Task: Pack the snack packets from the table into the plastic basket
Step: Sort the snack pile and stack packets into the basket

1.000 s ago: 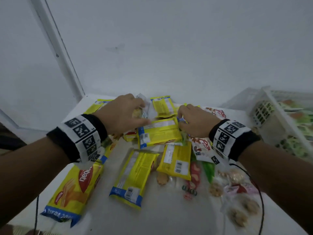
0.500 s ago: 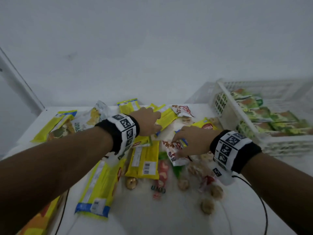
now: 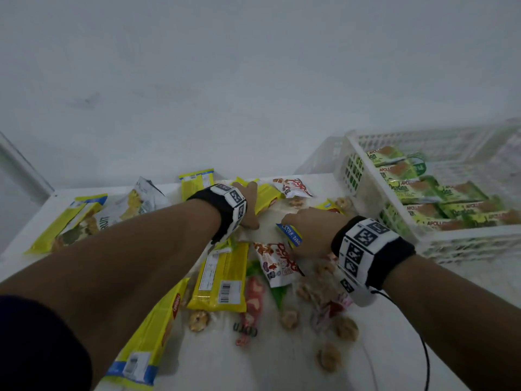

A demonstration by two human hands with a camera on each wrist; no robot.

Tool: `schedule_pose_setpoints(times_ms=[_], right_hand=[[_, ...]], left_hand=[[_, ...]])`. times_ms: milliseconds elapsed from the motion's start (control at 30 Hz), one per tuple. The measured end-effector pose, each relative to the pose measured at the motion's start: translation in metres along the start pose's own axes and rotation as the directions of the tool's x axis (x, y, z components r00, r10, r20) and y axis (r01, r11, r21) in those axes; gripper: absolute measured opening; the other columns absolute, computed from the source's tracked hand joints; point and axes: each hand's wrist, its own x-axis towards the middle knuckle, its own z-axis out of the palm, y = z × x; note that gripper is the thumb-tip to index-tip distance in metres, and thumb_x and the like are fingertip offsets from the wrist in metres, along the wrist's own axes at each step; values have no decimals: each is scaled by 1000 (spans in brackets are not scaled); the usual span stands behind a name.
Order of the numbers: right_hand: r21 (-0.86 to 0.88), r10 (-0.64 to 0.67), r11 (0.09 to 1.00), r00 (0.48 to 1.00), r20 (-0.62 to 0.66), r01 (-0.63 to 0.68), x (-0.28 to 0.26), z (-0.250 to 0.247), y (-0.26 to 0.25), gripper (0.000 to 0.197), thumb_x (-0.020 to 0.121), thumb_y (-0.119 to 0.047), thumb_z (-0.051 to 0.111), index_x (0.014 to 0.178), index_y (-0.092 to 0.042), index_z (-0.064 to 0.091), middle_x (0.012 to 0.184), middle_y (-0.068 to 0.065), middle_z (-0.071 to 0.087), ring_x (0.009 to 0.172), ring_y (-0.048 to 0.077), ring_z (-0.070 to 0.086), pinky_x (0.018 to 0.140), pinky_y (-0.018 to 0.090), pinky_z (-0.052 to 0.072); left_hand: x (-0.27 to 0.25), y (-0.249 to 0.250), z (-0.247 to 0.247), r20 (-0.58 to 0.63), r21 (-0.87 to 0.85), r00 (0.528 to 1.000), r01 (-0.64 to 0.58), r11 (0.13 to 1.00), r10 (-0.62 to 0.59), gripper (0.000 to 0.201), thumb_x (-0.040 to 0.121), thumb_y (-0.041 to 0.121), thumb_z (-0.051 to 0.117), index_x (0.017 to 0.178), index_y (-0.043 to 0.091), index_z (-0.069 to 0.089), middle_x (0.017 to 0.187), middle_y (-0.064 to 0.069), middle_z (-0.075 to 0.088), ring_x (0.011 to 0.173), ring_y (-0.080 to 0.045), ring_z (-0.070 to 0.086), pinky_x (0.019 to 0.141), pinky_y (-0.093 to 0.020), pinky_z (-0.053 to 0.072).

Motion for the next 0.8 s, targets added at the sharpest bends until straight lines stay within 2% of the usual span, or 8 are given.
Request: schedule_pose_setpoints(times_ms=[133, 233, 333, 433, 533, 633, 733, 800], right_hand=[[37, -1, 999, 1000, -4, 1, -1, -4, 8, 65, 88, -42, 72, 143, -20, 47, 133, 7, 60, 118, 28, 58, 88, 32, 49], [14, -19, 1000, 999, 28, 19, -2, -7, 11, 81, 79, -44, 83, 146, -22, 44, 137, 5, 57, 123, 27, 56, 96, 38, 51], [-22, -32, 999, 998, 46, 33, 1, -9, 12, 84, 76, -45, 87, 145, -19, 46, 137, 6, 58, 123, 28, 56, 96, 37, 51], [-52, -32, 998, 999, 18, 33, 7, -8, 14, 65, 83, -39, 81, 138, -16, 54, 129, 8, 62, 113, 27, 61, 82, 31, 49], [-85, -37, 996, 999, 11, 38, 12, -8, 14, 58, 83, -38, 80, 131, -15, 58, 123, 9, 62, 108, 26, 60, 78, 31, 49], [-131, -47, 990, 999, 25, 50, 14, -11, 13, 77, 74, -46, 86, 136, -16, 52, 129, 9, 56, 117, 28, 56, 94, 37, 52], [-204, -34, 978, 998, 51, 44, 18, -11, 16, 90, 66, -48, 90, 141, -20, 47, 132, 9, 52, 120, 29, 54, 99, 43, 52], [-206, -27, 978, 998, 62, 39, 19, -10, 16, 83, 70, -49, 86, 139, -22, 49, 128, 8, 56, 116, 29, 55, 96, 44, 53]], left_hand=[[0, 4, 1, 29, -52, 999, 35, 998, -33, 108, 79, 63, 72, 153, 13, 12, 124, -17, 50, 99, -36, 59, 76, -44, 54], [6, 3, -6, 24, -87, 1000, 13, 996, -11, 113, 79, 50, 78, 154, 9, 5, 98, -12, 57, 79, -31, 60, 70, -43, 57], [9, 3, -7, 25, -1, 1000, 14, 1000, -14, 114, 77, 43, 80, 154, 7, 5, 80, -12, 60, 67, -27, 62, 66, -42, 59], [1, 8, -13, 20, -31, 1000, 16, 999, -16, 99, 85, 56, 70, 152, 5, 16, 96, -10, 61, 75, -25, 60, 64, -36, 54], [-8, 4, -39, -14, -291, 998, 49, 955, -56, 86, 92, 66, 55, 149, 8, 28, 133, -15, 56, 108, -32, 59, 75, -34, 44], [-27, -14, -65, -48, -477, 993, 70, 876, -105, 74, 91, 64, 55, 141, 13, 37, 126, -9, 60, 103, -26, 60, 80, -35, 50], [-44, -33, -77, -47, -424, 991, 92, 901, -123, 69, 91, 61, 58, 139, 15, 39, 127, -7, 60, 108, -25, 58, 91, -37, 50], [-53, -41, -77, -45, -345, 991, 102, 933, -124, 67, 93, 59, 58, 140, 14, 39, 131, -9, 57, 107, -24, 53, 89, -35, 45]])
